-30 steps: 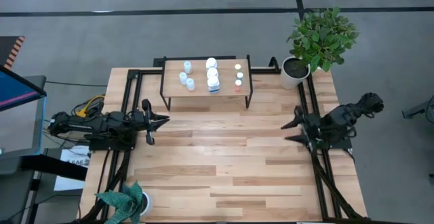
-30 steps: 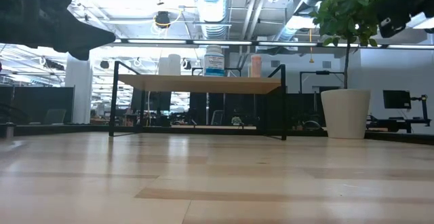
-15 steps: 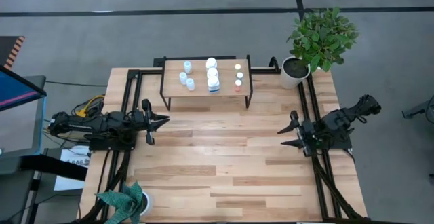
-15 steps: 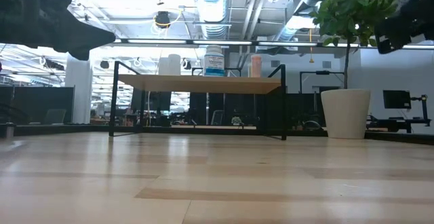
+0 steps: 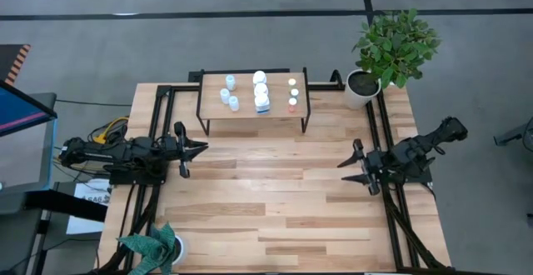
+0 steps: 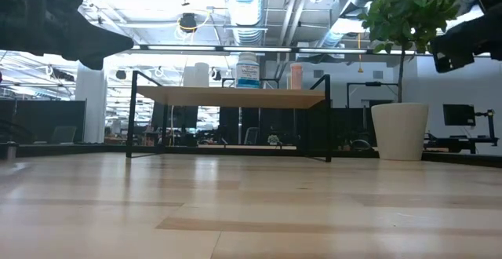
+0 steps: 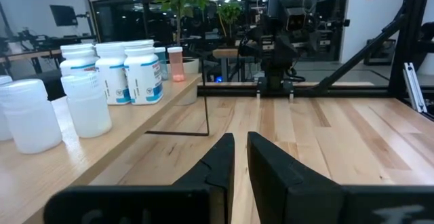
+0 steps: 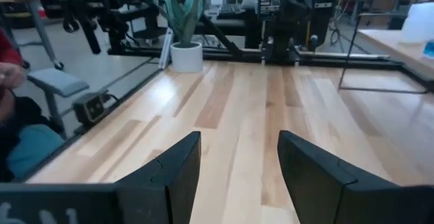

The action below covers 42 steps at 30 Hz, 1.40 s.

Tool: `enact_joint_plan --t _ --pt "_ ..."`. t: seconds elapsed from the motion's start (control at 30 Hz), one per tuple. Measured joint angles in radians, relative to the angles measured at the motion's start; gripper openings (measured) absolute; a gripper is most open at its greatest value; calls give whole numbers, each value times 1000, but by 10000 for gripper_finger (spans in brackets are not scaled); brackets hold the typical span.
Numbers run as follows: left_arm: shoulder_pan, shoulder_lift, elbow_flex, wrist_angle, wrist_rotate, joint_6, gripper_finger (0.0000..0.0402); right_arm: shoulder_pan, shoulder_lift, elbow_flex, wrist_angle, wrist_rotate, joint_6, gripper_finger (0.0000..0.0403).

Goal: Pick and place medicine bottles onto shelf by color
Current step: Return to Home Position

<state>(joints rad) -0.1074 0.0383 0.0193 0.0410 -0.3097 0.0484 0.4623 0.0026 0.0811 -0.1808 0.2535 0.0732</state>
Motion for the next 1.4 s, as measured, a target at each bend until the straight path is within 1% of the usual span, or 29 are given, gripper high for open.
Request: enact_joint_plan --t 0.2,0.23,0.33,0.4,0.47,0.73,0.8,0.93,1.07,1.4 --pt "0 0 0 0 0 0 32 -49 0 -14 55 6 -56 218" --pt "0 0 0 0 0 0 32 -59 -1 -14 55 -13 -62 218" --pt "0 0 0 0 0 0 32 -87 0 -23 75 -148 -129 218" --pt "0 0 0 0 0 0 32 -102 0 -30 93 -191 -186 218" --pt "0 0 0 0 0 0 32 -117 0 -34 105 -190 -211 218" --pt "0 0 0 0 0 0 32 -223 4 -35 113 -129 -232 218" --pt "0 0 0 0 0 0 32 -251 4 -35 113 -128 -262 218" --pt "0 0 0 0 0 0 32 -285 4 -35 111 -127 -250 218" --pt "0 0 0 0 0 0 32 -302 4 -36 111 -126 -250 218" --pt "0 0 0 0 0 0 32 -303 4 -37 108 -124 -249 218"
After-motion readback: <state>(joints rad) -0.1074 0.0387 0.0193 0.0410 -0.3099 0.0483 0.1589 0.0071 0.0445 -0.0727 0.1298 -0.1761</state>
